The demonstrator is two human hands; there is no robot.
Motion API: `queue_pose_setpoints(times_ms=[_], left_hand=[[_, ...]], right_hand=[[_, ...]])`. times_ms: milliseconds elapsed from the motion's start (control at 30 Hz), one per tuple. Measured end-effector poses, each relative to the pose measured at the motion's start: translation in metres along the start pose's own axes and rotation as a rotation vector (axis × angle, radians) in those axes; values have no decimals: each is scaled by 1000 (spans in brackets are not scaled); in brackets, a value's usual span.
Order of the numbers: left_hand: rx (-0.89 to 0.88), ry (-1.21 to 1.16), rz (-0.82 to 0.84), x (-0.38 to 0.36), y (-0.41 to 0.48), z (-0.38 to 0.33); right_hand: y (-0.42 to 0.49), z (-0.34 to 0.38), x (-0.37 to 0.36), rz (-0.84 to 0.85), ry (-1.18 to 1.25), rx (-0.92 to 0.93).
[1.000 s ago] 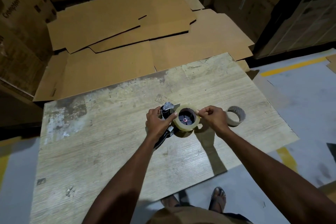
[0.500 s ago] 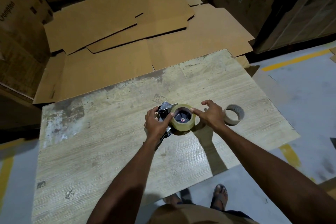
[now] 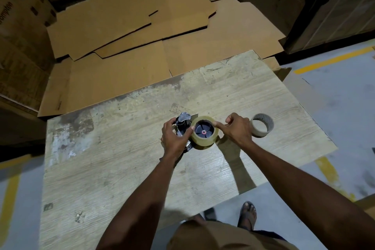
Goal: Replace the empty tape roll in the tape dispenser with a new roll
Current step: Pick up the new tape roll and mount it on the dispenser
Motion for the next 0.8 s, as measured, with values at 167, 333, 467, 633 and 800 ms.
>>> queue_pose_setpoints(times_ms=[167, 333, 467, 633, 800], left_hand=[[-36, 70, -3, -4, 0, 0], [-38, 59, -12, -5, 1, 0], [-38, 63, -22, -5, 3, -1], [-39, 90, -26, -3, 2, -5], [12, 22, 50, 1, 6, -1]], right_hand=[[-6, 3, 0, -16, -87, 50], [-5, -7, -8, -36, -86, 44], [-6, -11, -13, -35, -111, 52], [-6, -10, -12, -9, -124, 36], [-6, -5, -10, -6, -112, 96]])
Point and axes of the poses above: each hand's wrist, its own y-axis towards the middle knuckle, its own x-axis out of the back of the hand, z = x × y, the point moved 5 cm from there along y, towards the middle knuckle, and after that the axes turned 14 degrees about -z, right-handed, at the moved point
